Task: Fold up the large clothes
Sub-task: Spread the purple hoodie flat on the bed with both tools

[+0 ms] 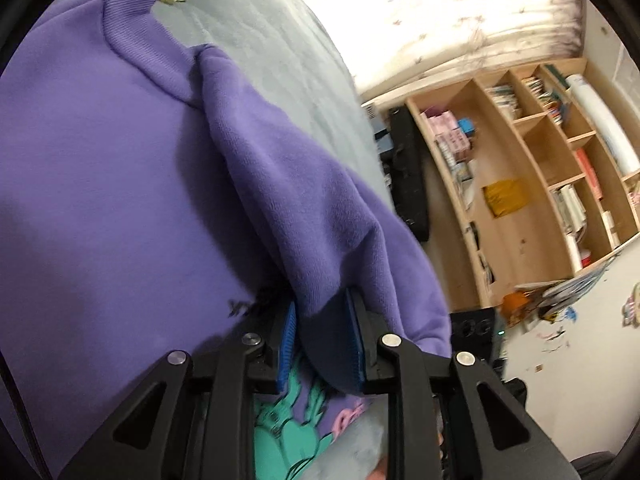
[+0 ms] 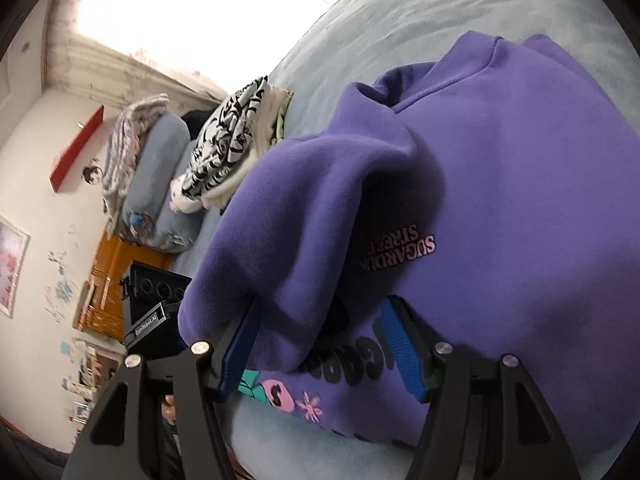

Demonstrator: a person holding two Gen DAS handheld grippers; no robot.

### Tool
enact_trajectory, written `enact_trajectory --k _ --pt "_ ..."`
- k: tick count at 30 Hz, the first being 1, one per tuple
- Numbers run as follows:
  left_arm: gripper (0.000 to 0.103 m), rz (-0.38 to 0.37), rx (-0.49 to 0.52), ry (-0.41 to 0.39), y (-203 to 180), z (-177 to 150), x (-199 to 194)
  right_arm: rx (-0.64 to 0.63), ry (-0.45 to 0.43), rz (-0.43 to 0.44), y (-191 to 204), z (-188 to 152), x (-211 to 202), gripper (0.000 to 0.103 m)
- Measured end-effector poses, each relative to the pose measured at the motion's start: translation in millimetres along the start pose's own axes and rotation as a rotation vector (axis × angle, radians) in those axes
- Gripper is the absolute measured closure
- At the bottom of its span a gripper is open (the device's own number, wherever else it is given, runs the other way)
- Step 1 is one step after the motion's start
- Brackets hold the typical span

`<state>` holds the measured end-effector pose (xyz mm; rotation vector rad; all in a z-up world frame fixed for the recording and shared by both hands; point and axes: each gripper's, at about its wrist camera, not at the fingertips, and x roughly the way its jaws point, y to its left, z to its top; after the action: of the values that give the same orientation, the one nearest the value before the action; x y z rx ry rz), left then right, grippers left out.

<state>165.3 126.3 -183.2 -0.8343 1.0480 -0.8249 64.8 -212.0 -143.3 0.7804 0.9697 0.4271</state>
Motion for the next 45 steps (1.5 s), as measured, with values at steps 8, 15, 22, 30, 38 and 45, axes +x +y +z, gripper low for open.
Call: enact_trajectory --k 8,15,22,30,38,45 --pt "0.097 0.062 0.003 -0.088 -28 10 -10 0.026 -0.023 -0.019 9 2 3 0.094" --pt "0.099 0.519 0.057 -0.021 -51 4 -21 0.061 -0.034 -0.118 22 -4 4 0.097" --pt "0.099 0.699 0.044 0.011 -31 -16 -15 0.119 0.008 -0.289 0 -28 10 0.103" --pt "0.099 0.699 0.069 0.012 -49 -14 -2 -0.026 -0.061 -0.242 41 -25 -13 0.102" --pt "0.083 0.679 0.076 -0.004 -59 -27 -35 -0.191 -0.126 -0.213 90 -17 -27 0.102" --pt "0.082 0.54 0.208 -0.041 -99 -28 -50 -0.301 -0.108 -0.194 119 -11 -1 0.102"
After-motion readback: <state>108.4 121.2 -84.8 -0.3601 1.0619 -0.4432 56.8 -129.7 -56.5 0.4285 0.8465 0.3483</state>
